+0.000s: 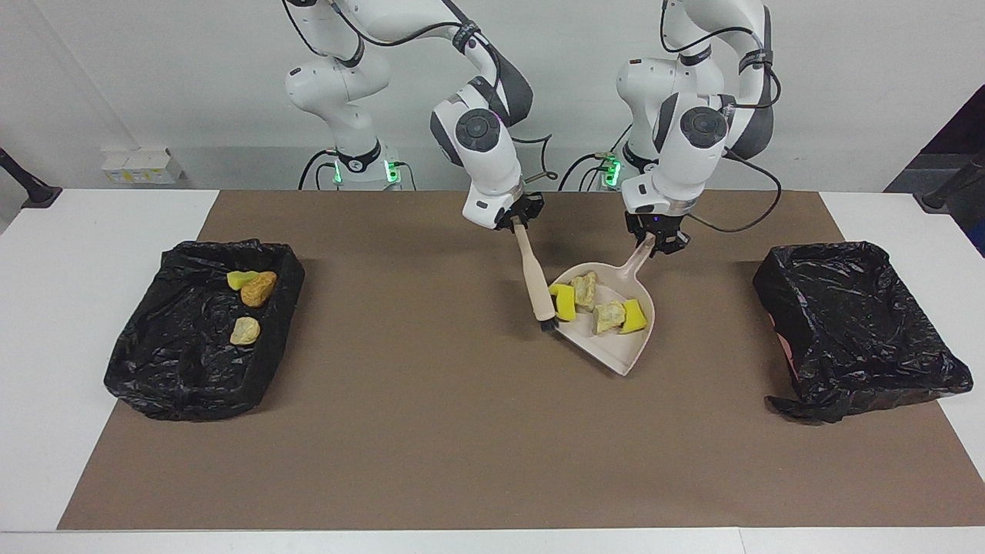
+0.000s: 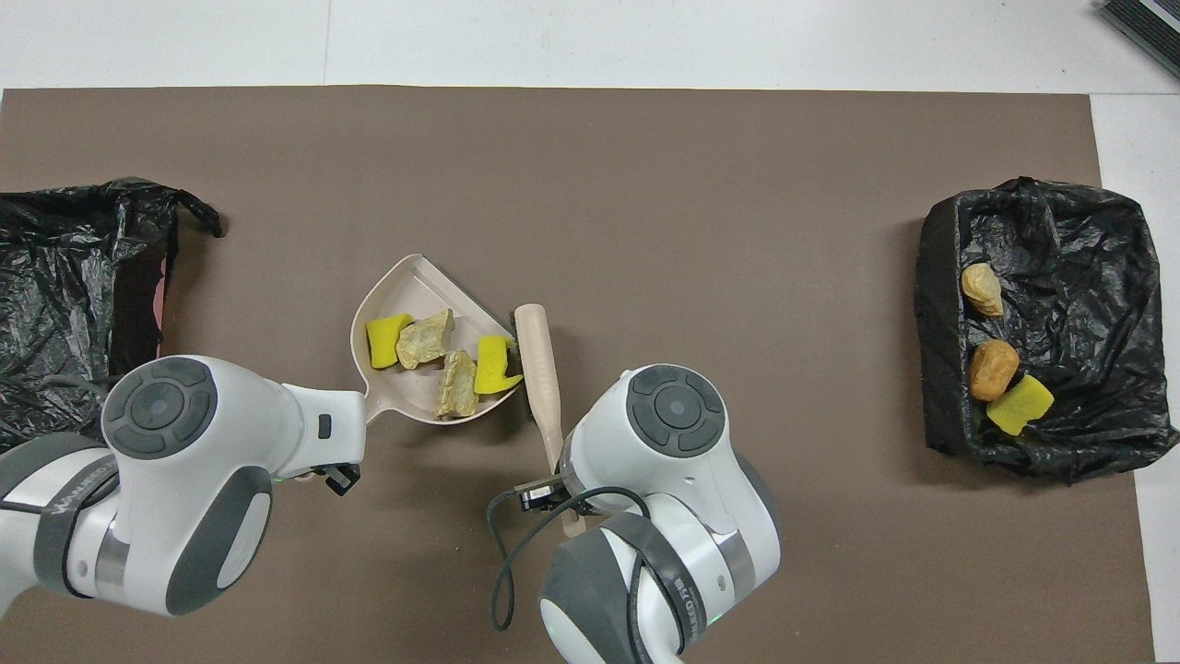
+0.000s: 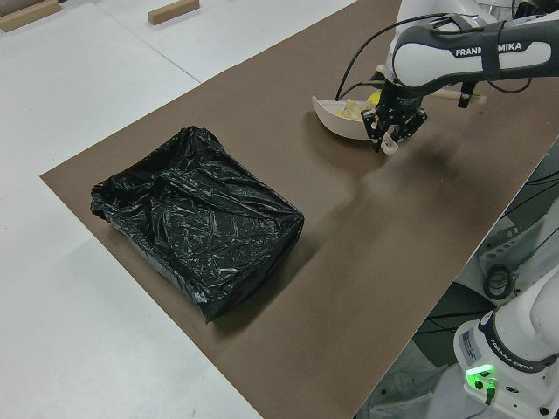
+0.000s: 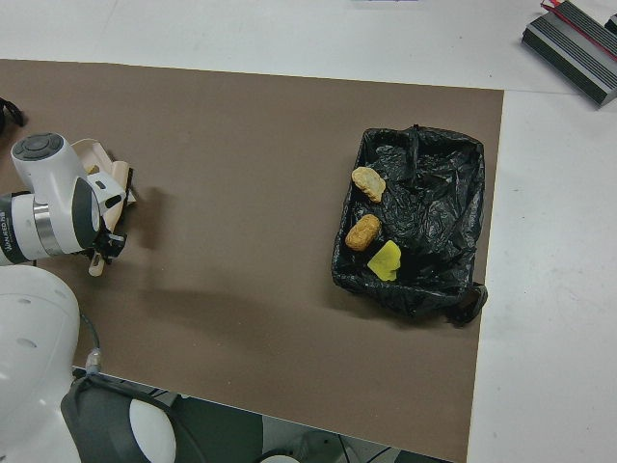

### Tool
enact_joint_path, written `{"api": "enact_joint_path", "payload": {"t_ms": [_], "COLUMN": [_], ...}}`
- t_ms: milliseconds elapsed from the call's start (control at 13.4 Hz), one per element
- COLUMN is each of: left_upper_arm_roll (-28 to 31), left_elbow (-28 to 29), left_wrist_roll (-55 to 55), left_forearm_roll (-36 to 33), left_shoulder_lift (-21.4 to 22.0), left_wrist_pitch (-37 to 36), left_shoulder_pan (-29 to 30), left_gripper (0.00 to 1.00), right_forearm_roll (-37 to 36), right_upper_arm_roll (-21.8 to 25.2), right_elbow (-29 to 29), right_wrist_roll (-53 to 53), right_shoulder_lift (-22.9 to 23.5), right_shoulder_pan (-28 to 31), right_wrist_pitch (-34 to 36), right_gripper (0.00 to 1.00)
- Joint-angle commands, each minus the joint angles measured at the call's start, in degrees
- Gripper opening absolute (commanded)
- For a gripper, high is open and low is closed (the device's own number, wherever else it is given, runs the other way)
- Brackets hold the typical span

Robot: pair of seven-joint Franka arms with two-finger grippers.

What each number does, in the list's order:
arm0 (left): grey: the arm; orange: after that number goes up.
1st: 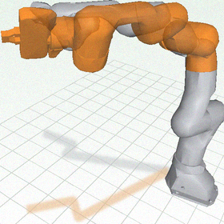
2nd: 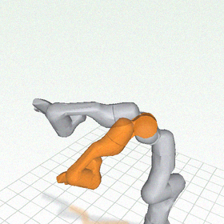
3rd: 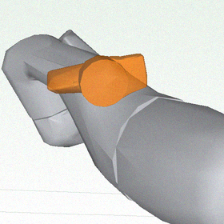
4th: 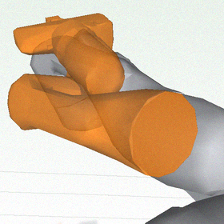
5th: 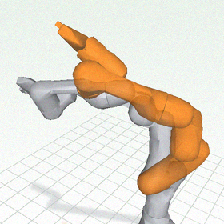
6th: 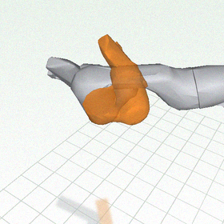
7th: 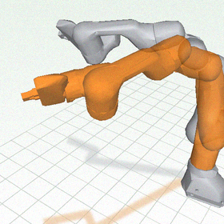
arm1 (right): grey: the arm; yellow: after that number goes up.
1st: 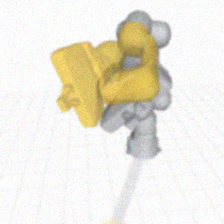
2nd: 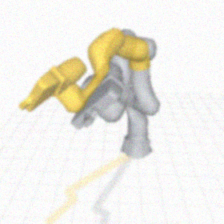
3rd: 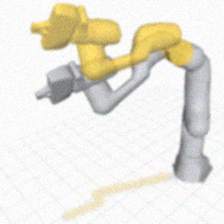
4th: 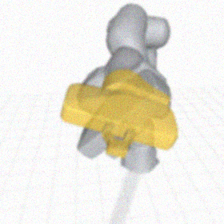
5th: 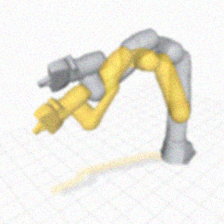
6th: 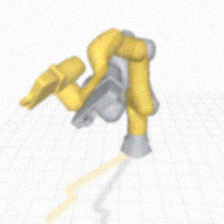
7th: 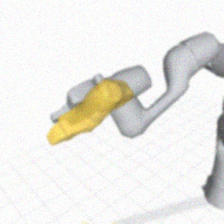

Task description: Sweep and dump trash in bin

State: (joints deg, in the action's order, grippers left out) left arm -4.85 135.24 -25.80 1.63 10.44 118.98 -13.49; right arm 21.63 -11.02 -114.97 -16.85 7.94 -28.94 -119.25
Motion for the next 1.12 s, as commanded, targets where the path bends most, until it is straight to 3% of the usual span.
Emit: {"api": "enact_joint_path", "payload": {"t_ms": [0,449,749,1048], "left_upper_arm_roll": [0.01,0.02,0.54,1.51], "left_elbow": [-0.42,-2.70,-5.60,-11.31], "left_wrist_roll": [0.04,-0.31,0.04,-0.13], "left_forearm_roll": [3.11,3.82,3.82,3.65], "left_shoulder_lift": [2.30,2.83,5.19,5.47], "left_wrist_pitch": [-3.48,-7.88,-12.09,-16.84], "left_shoulder_pan": [2.94,6.55,10.84,18.30], "left_gripper": [0.00,0.00,0.00,0.00], "right_forearm_roll": [0.96,-4.65,-8.70,-8.71], "right_upper_arm_roll": [-0.23,-0.31,-0.32,-0.49], "right_elbow": [1.59,1.94,-2.27,-5.34], "right_wrist_roll": [0.50,-2.39,-3.79,-19.35], "right_shoulder_lift": [-0.90,-3.28,-6.61,-7.23], "right_shoulder_pan": [0.11,-1.74,-4.19,-8.85], "right_wrist_pitch": [0.68,3.23,4.64,4.90], "right_gripper": [0.00,0.00,0.00,0.00]}}
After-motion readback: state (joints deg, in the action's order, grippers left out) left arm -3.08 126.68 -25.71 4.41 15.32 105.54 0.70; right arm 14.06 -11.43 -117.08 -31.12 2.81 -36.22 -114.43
